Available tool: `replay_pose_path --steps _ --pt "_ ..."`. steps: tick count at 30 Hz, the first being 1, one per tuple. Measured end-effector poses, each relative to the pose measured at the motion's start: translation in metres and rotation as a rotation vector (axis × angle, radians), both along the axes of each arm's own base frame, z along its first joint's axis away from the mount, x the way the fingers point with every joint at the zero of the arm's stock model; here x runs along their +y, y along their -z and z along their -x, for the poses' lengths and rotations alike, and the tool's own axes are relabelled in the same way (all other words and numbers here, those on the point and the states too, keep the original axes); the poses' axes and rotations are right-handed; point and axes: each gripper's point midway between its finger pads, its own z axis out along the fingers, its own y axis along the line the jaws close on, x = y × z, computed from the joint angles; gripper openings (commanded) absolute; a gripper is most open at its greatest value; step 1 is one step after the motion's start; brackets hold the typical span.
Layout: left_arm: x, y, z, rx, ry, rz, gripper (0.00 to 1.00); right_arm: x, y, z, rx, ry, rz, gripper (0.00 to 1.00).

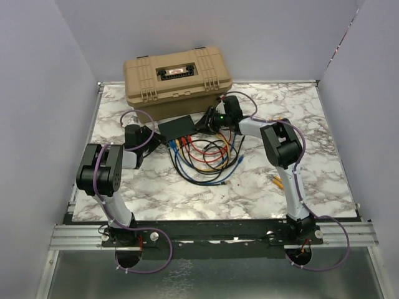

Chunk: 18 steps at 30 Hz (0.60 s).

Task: Pull the plug from the switch port
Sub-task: Adjust the switch port at the center of the board.

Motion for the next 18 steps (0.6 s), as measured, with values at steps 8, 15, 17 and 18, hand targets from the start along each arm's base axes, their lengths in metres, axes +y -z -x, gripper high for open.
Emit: replay_pose_path --steps 8,15,17,18 --pt "-0.012 -0.003 0.003 -0.015 0.009 -0.023 0.22 -0.003 0.010 0.004 0.026 -0.022 0.007 0.23" --pt "-0.029 -0.004 0.021 -0.008 0.047 -0.066 0.22 -0.012 0.007 0.007 0.002 -0.055 0.037 0.23" --pt "-0.040 -0.004 0.030 0.001 0.083 -0.082 0.22 -0.020 0.006 0.010 -0.006 -0.063 0.060 0.23" --pt "-0.048 -0.004 0.037 0.008 0.110 -0.094 0.22 -0.024 0.005 0.012 -0.008 -0.066 0.072 0.23"
